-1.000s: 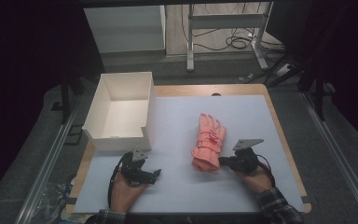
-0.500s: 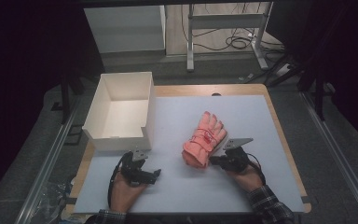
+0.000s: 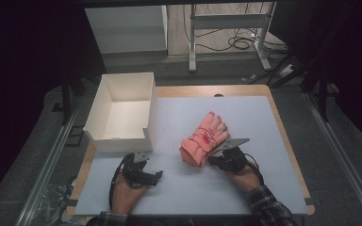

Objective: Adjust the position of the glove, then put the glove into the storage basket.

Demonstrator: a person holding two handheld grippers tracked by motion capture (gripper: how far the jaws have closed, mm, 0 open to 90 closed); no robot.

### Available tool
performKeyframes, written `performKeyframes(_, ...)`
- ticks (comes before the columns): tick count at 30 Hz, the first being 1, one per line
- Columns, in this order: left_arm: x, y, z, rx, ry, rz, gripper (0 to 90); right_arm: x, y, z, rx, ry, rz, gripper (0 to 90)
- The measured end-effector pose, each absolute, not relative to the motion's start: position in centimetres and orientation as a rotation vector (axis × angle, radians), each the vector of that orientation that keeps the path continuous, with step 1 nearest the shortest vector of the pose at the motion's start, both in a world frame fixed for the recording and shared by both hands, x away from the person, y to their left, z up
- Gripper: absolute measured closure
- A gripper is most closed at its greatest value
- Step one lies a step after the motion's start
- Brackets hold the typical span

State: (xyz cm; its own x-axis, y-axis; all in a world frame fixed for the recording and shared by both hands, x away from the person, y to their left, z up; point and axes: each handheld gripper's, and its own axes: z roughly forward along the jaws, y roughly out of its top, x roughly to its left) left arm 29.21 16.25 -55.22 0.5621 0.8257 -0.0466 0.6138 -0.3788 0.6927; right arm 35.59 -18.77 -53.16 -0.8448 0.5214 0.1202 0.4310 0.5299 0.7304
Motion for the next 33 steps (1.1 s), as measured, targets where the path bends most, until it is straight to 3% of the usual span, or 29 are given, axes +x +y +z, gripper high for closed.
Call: performKeyframes(33, 29.3, 16.2, -55.2, 2.132, 1.146, 0.400, 0.5, 33.6, -24.4, -51.7, 0.949, 2.461, 1.163, 40.7)
